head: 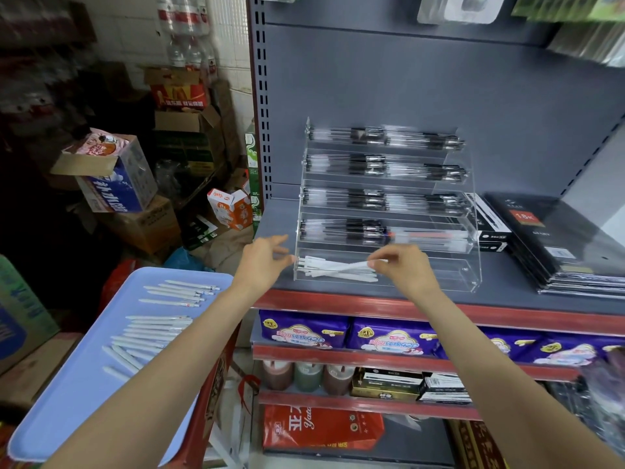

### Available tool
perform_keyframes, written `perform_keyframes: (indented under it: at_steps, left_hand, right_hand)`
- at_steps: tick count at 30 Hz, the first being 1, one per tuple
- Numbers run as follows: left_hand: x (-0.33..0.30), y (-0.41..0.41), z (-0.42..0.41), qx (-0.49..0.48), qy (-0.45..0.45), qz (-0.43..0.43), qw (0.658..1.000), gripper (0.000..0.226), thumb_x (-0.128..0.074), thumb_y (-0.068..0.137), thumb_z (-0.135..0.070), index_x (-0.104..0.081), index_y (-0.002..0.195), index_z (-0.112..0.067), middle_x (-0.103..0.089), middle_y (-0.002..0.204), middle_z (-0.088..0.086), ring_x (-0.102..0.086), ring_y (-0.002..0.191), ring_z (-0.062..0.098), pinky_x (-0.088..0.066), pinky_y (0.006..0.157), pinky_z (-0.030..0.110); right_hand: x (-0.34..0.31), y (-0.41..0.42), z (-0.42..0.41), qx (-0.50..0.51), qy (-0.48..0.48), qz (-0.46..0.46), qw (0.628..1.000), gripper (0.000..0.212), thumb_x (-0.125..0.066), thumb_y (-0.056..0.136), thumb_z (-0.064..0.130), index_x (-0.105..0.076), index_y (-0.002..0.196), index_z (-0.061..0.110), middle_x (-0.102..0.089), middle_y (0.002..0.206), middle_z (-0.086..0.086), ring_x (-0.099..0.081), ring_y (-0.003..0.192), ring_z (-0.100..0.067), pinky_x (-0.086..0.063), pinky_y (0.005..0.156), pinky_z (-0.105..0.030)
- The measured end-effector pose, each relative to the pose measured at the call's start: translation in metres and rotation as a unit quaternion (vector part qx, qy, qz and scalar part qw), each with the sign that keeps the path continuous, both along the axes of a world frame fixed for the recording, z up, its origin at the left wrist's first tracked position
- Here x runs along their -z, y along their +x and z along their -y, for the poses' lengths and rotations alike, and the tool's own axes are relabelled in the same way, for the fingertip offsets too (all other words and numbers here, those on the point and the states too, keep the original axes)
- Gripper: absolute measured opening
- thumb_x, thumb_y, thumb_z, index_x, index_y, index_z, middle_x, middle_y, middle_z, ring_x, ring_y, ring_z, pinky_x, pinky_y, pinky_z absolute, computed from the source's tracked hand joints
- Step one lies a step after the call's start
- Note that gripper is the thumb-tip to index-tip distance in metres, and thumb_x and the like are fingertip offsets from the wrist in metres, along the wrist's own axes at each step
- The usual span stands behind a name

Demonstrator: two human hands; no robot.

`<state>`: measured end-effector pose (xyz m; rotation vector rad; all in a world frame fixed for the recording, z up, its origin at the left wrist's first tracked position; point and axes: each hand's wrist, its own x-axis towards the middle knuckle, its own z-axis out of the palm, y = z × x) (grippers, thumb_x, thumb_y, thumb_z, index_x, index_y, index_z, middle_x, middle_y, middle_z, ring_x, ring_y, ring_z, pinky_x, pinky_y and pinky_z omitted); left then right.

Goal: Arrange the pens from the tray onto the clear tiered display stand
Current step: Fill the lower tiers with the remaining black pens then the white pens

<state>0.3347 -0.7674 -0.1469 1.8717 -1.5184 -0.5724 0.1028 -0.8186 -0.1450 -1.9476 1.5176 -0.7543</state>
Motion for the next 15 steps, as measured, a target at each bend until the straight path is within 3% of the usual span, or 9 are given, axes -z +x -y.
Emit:
perform_keyframes:
  at_steps: [3, 6, 10, 15]
  left_hand:
    - [0.0028, -0.0019, 0.0000, -0.001, -0.009, -0.035, 0.999, 0.040, -0.066, 0.085, -0.017, -0.059, 0.123, -0.008, -0.067, 0.114, 0.013, -0.061, 0.104, 0.018, -0.044, 0.089, 0.024]
    - [0.0042, -0.0018, -0.0005, -0.006, -0.018, -0.057, 0.998, 0.036, -0.067, 0.084, -0.014, -0.062, 0.118, -0.005, -0.067, 0.111, 0.016, -0.061, 0.094, 0.015, -0.049, 0.082, 0.026]
    - [0.0063, -0.0014, -0.0006, -0.011, -0.020, -0.070, 0.997, 0.034, -0.068, 0.084, -0.014, -0.063, 0.116, -0.004, -0.068, 0.108, 0.017, -0.061, 0.086, 0.012, -0.050, 0.081, 0.026]
    - [0.0060, -0.0036, -0.0014, -0.020, -0.028, -0.040, 0.999, 0.029, -0.067, 0.085, -0.018, -0.065, 0.112, -0.008, -0.070, 0.102, 0.010, -0.057, 0.082, 0.008, -0.038, 0.067, 0.009]
  right_hand:
    - [-0.0032, 0.0064, 0.0012, -0.025, -0.011, -0.064, 0.998, 0.009, -0.067, 0.085, 0.010, -0.074, 0.087, 0.006, -0.069, 0.086, -0.004, -0.057, 0.080, -0.011, -0.033, 0.066, -0.012]
    - [-0.0050, 0.0088, 0.0023, -0.029, 0.005, -0.082, 0.996, 0.010, -0.067, 0.084, 0.011, -0.075, 0.088, 0.006, -0.072, 0.091, -0.007, -0.063, 0.087, -0.016, -0.038, 0.074, -0.015]
    - [-0.0056, 0.0090, 0.0031, -0.049, 0.039, -0.081, 0.995, 0.013, -0.067, 0.085, 0.016, -0.075, 0.091, 0.009, -0.072, 0.091, -0.004, -0.059, 0.083, -0.009, -0.044, 0.078, -0.021]
    - [-0.0015, 0.0103, 0.0018, -0.054, 0.021, -0.078, 0.995, 0.012, -0.065, 0.086, 0.016, -0.074, 0.091, 0.010, -0.073, 0.094, -0.006, -0.059, 0.083, -0.010, -0.041, 0.077, -0.019]
